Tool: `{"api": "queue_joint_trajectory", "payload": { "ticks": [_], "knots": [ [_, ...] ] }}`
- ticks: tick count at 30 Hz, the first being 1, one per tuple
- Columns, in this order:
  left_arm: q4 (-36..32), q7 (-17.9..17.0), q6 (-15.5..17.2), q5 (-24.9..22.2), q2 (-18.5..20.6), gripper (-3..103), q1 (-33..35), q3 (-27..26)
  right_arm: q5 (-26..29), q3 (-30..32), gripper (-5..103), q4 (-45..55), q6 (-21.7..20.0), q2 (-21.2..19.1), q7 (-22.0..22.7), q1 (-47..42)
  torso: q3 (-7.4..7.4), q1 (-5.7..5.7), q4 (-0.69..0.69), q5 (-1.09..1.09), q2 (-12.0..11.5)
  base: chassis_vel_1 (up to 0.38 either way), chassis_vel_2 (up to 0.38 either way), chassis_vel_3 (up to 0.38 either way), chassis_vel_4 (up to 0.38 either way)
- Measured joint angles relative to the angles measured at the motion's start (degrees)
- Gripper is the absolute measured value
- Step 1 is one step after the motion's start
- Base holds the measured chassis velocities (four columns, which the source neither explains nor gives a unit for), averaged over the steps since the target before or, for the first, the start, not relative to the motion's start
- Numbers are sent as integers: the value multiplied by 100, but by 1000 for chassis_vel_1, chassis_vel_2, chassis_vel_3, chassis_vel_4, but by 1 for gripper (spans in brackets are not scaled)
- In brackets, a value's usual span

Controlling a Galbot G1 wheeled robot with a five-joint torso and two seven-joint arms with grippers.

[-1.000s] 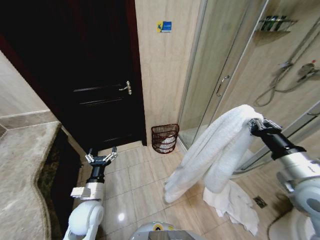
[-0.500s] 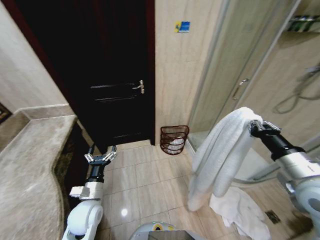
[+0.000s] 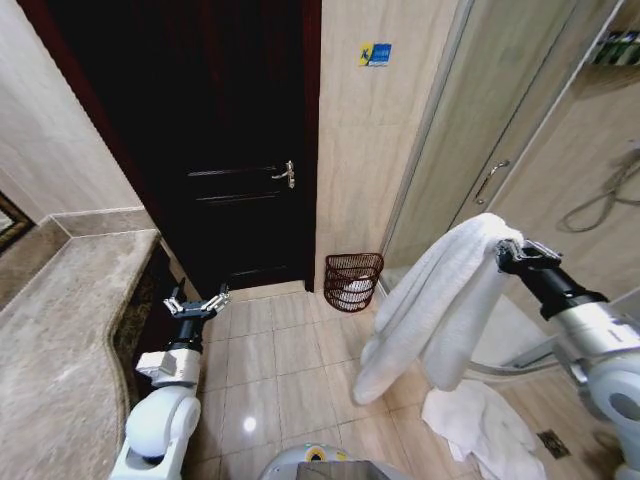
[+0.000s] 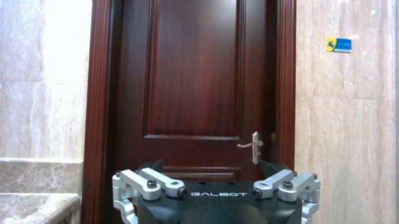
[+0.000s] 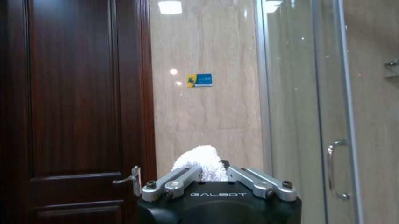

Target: Discard the used towel into the hamper.

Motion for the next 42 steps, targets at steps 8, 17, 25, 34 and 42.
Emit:
{"api": "queue_joint_trajectory", "payload": {
  "ticks": [8,17,25,34,42],
  "knots": [
    [7,0,-36,22,-36,100,9,25,-29,12,3,0,20,17,-80,-58,0,1,0,0,0,-95,83,80,-88],
    [20,13,-55,28,-45,100,7,32,-45,-2,3,0,38,44,-140,-72,0,0,-1,0,0,-76,79,85,-81],
    [15,37,-61,39,-54,100,8,47,-45,5,3,0,45,37,-152,-73,0,0,0,0,0,-102,107,104,-105],
    [12,65,-67,43,-43,100,-13,98,-43,37,3,0,73,45,-165,-78,0,0,-1,0,0,-141,120,142,-133],
    [54,131,-73,98,-65,100,-14,125,-59,49,3,0,121,72,-229,-112,0,1,1,1,0,-132,130,142,-144]
  ]
}}
